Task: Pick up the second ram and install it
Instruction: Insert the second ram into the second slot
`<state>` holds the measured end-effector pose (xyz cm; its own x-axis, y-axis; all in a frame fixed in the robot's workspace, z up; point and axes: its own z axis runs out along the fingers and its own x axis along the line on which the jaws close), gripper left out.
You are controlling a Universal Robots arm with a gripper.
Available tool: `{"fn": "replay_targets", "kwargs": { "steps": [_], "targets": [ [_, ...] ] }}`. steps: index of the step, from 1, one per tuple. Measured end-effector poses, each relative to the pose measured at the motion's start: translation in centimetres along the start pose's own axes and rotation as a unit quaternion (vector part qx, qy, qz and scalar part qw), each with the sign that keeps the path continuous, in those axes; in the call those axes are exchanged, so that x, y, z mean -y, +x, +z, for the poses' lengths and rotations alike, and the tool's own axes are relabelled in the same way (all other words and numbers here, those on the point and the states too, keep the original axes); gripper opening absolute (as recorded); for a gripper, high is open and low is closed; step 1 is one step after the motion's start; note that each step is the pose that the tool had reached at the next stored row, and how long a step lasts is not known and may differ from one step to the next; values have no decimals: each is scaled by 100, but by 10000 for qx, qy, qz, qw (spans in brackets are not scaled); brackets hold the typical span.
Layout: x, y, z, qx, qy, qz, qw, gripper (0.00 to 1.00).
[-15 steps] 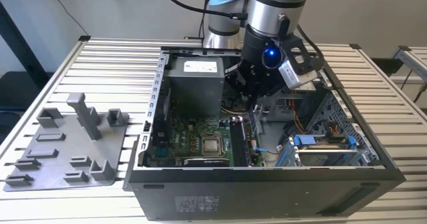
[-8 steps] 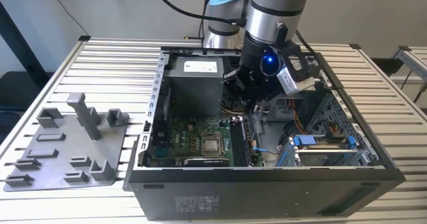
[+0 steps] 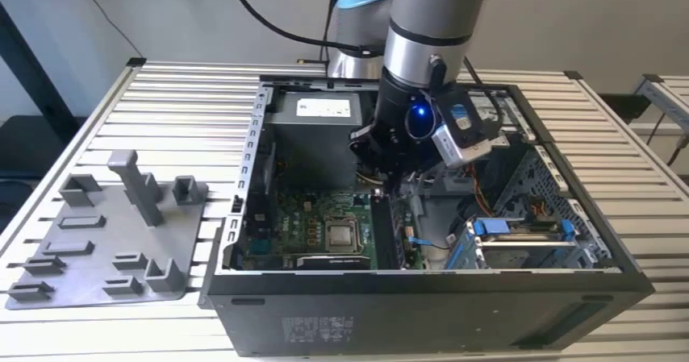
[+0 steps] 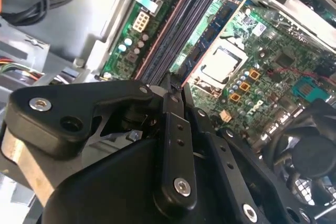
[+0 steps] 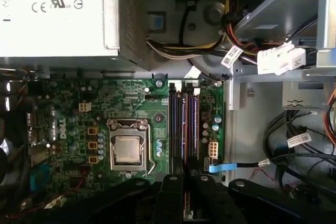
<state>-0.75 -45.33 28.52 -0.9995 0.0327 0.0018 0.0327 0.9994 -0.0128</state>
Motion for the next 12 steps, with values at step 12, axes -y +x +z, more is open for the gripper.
{"fn": "replay_targets", "kwargs": {
  "steps": [12],
  "targets": [
    [49, 10, 209, -6, -9, -38, 10000, 14]
  ]
}}
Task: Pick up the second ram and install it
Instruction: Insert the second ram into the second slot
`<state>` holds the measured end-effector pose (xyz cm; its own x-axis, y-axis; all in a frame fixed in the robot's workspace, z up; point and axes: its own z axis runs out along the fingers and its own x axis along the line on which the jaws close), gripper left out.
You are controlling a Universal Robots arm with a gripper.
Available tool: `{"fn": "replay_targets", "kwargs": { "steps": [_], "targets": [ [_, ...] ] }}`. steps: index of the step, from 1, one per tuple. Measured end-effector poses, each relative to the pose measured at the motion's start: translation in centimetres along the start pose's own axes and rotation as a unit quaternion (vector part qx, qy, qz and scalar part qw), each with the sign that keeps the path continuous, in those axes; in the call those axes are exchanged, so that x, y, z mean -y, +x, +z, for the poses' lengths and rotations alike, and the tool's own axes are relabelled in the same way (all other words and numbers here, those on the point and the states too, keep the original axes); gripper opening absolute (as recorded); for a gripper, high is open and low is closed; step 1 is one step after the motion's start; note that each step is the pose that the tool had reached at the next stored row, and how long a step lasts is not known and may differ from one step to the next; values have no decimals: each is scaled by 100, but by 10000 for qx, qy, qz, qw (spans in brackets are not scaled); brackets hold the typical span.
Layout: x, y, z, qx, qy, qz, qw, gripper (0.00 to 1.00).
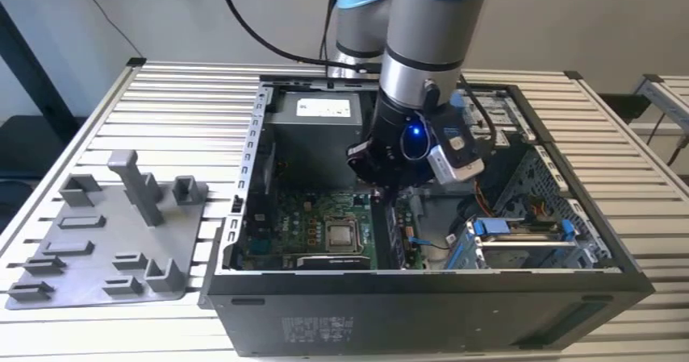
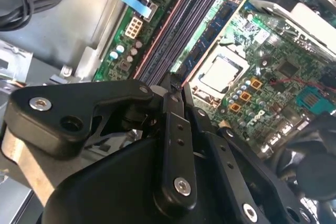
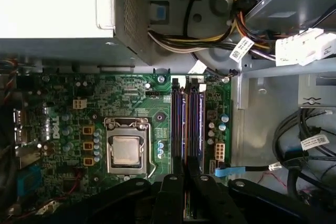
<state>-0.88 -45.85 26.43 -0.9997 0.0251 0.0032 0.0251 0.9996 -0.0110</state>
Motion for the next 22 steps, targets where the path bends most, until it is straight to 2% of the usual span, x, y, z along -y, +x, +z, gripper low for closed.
{"fn": "replay_targets", "kwargs": {
  "steps": [13, 19, 22],
  "targets": [
    [-1, 4, 232, -1, -10, -5, 10000, 14],
    [-3, 7, 300, -2, -76, 59, 10000, 14],
    [-2, 8, 322, -3, -76, 88, 9999, 14]
  ]
}}
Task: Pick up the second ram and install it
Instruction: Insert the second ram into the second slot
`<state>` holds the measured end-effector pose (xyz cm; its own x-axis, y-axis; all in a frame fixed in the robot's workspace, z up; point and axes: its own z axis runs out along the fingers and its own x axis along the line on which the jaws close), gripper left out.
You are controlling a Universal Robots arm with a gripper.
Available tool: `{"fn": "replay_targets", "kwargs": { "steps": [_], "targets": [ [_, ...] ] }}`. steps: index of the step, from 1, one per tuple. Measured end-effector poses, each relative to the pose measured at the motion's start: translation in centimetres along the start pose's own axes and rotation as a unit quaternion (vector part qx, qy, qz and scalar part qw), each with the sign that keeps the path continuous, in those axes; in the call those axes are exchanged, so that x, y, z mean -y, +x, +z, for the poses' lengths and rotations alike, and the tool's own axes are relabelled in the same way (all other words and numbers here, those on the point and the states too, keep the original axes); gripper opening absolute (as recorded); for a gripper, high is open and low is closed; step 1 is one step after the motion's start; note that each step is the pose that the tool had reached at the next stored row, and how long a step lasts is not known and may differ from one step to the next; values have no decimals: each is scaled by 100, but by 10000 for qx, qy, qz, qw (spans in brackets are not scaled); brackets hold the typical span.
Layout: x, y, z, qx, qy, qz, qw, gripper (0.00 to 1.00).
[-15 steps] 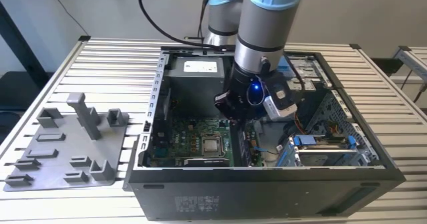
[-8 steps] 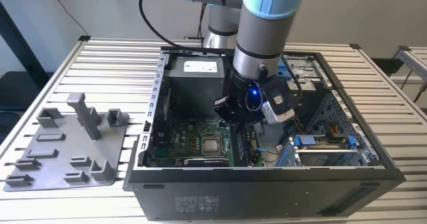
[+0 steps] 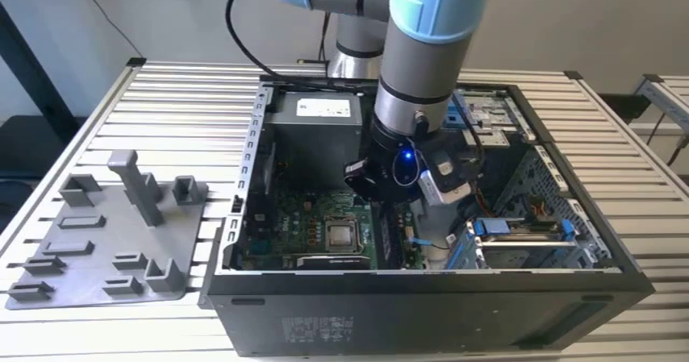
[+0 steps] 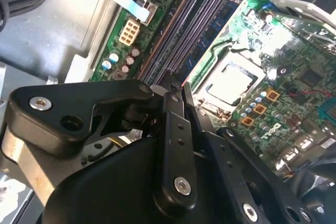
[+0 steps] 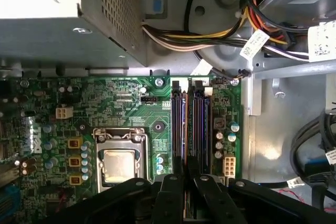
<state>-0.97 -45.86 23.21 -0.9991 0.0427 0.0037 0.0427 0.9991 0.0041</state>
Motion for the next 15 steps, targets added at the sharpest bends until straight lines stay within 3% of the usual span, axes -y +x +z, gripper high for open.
{"fn": "replay_targets", "kwargs": {
  "steps": [15],
  "targets": [
    [4, 0, 88, 0, 4, 11, 10000, 14]
  ]
}}
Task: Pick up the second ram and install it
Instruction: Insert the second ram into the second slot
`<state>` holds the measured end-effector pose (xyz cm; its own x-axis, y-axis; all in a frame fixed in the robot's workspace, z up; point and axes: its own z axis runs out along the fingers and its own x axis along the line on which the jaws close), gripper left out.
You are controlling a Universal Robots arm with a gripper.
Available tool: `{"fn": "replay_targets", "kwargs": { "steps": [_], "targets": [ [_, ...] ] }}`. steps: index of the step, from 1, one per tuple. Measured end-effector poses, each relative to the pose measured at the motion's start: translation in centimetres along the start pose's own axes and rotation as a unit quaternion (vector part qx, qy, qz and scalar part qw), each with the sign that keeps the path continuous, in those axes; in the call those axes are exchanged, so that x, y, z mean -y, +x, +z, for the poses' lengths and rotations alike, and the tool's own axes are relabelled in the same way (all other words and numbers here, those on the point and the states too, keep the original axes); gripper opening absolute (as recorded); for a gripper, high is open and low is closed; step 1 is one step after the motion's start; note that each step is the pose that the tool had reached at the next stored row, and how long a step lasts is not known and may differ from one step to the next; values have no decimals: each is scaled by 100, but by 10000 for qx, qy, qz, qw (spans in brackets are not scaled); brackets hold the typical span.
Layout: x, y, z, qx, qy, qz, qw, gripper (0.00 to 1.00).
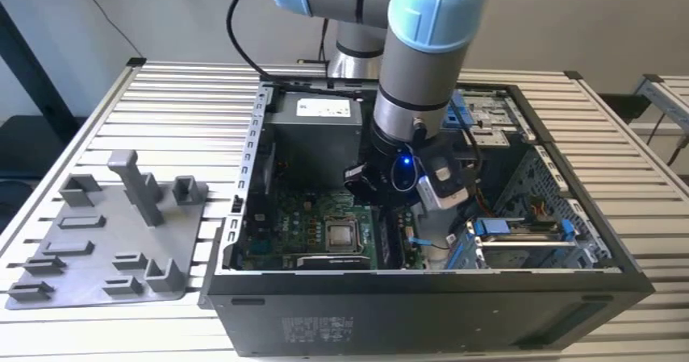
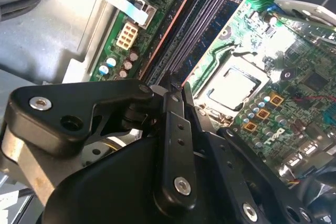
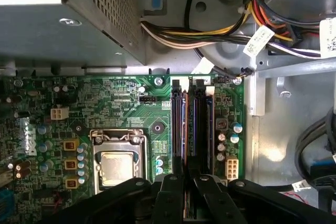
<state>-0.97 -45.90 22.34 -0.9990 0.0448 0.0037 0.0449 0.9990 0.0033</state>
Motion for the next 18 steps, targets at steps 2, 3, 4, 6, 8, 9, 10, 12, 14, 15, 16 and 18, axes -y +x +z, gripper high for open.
{"fn": "replay_targets", "kwargs": {
  "steps": [2, 3, 4, 6, 8, 9, 10, 12, 14, 15, 16, 18],
  "targets": [
    [1, 0, 11, 0, 1, 7, 10000, 14],
    [1, 0, 17, 0, 1, 10, 10000, 14],
    [1, 0, 21, 0, 1, 14, 10000, 14],
    [3, 0, 22, 0, 1, 23, 10000, 14],
    [8, 0, 25, 0, 1, 31, 10000, 14],
    [12, 0, 24, 0, 2, 34, 10000, 14],
    [14, 0, 25, 0, 1, 36, 10000, 14],
    [15, -1, 27, 0, 1, 36, 10000, 14],
    [15, -7, 31, -1, 1, 35, 10000, 14],
    [15, -8, 34, -1, 0, 36, 10000, 14],
    [14, -9, 41, -1, 0, 36, 10000, 14],
    [14, -9, 54, -1, 4, 36, 10000, 14]
  ]
}}
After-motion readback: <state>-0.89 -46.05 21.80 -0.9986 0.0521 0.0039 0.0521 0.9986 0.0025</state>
